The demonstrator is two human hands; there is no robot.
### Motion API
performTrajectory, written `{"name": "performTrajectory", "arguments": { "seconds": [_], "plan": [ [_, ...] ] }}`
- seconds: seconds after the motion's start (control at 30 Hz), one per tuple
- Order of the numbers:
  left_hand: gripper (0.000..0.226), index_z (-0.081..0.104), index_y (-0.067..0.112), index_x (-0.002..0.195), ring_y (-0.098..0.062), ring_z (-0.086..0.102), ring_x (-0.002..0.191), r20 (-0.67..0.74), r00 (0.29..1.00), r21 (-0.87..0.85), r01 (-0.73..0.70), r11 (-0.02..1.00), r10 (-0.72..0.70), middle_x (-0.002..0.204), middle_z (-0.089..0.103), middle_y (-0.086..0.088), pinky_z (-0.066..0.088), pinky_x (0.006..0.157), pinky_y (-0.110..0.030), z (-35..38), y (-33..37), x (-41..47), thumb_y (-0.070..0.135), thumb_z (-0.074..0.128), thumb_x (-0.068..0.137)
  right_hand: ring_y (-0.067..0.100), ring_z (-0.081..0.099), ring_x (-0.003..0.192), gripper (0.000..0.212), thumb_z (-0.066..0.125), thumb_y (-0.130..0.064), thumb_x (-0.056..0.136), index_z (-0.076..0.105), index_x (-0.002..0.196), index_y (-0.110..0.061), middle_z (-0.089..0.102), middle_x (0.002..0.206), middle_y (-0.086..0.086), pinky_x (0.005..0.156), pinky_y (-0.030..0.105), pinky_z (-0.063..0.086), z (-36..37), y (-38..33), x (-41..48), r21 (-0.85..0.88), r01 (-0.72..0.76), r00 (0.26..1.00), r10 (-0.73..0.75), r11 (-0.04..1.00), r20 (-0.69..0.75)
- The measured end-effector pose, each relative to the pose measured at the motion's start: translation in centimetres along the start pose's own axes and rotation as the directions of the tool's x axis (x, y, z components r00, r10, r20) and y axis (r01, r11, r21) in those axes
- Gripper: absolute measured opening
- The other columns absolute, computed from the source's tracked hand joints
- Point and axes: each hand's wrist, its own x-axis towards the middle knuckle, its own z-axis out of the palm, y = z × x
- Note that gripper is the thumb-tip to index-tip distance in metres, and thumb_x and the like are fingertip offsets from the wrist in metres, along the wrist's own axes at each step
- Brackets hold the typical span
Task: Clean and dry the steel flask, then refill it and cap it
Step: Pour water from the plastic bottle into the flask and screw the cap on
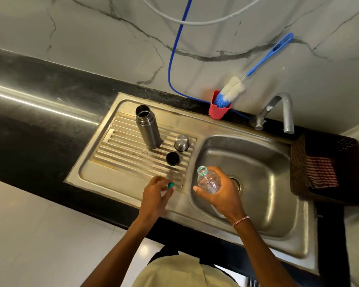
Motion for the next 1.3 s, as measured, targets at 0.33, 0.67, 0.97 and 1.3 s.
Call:
{"name": "performTrajectory", "arguments": {
  "seconds": [0.33, 0.67, 0.97, 1.3],
  "plan": [
    [0.028, 0.068, -0.004, 0.122, -0.032, 0.070, 0.111, 0.013, 0.998, -0.849, 0.048, 0.526, -0.069, 0.117, 0.073, -0.021, 0.056, 0.100, -0.038, -2.2, 14.1, 2.5, 0.007, 0.064, 0.098, -0.002, 0.067, 0.091, 0.053, 0.092, -0.034, 0.068, 0.063, 0.112, -0.033, 0.071, 0.099, -0.022, 0.074, 0.007, 0.049, -2.7, -3.6, -0.4, -0.040, 0.138, 0.987, -0.141, 0.990, -0.073],
    [0.030, 0.073, 0.001, 0.115, -0.028, 0.071, 0.113, 0.056, 0.981, -0.960, 0.104, 0.260, -0.185, 0.117, 0.075, -0.018, 0.059, 0.093, -0.031, -0.6, 18.2, 1.6, 0.012, 0.069, 0.088, 0.006, 0.069, 0.095, 0.059, 0.090, -0.047, 0.068, 0.062, 0.118, -0.032, 0.072, 0.107, -0.013, 0.081, 0.030, 0.060, -5.1, -3.4, -0.1, -0.083, 0.133, 0.985, -0.140, 0.988, -0.098],
    [0.026, 0.076, 0.006, 0.107, -0.025, 0.074, 0.107, -0.034, 0.991, -0.884, 0.030, 0.467, -0.126, 0.111, 0.078, -0.013, 0.059, 0.087, -0.026, 0.0, 19.7, 1.2, 0.009, 0.074, 0.082, 0.008, 0.067, 0.090, 0.058, 0.079, -0.063, 0.070, 0.058, 0.115, -0.035, 0.071, 0.102, -0.015, 0.080, 0.037, 0.059, -6.2, -3.2, -0.1, -0.267, 0.124, 0.981, -0.159, 0.956, -0.113],
    [0.028, 0.075, -0.002, 0.114, -0.028, 0.075, 0.107, -0.066, 0.993, -0.764, 0.011, 0.645, -0.095, 0.108, 0.078, -0.013, 0.058, 0.095, -0.032, -0.3, 18.7, 1.6, -0.003, 0.076, 0.086, 0.016, 0.067, 0.085, 0.058, 0.061, -0.075, 0.070, 0.053, 0.112, -0.036, 0.070, 0.098, -0.013, 0.073, 0.034, 0.056, -7.0, -4.2, -0.8, -0.540, 0.112, 0.964, -0.223, 0.834, -0.144]
  ]
}}
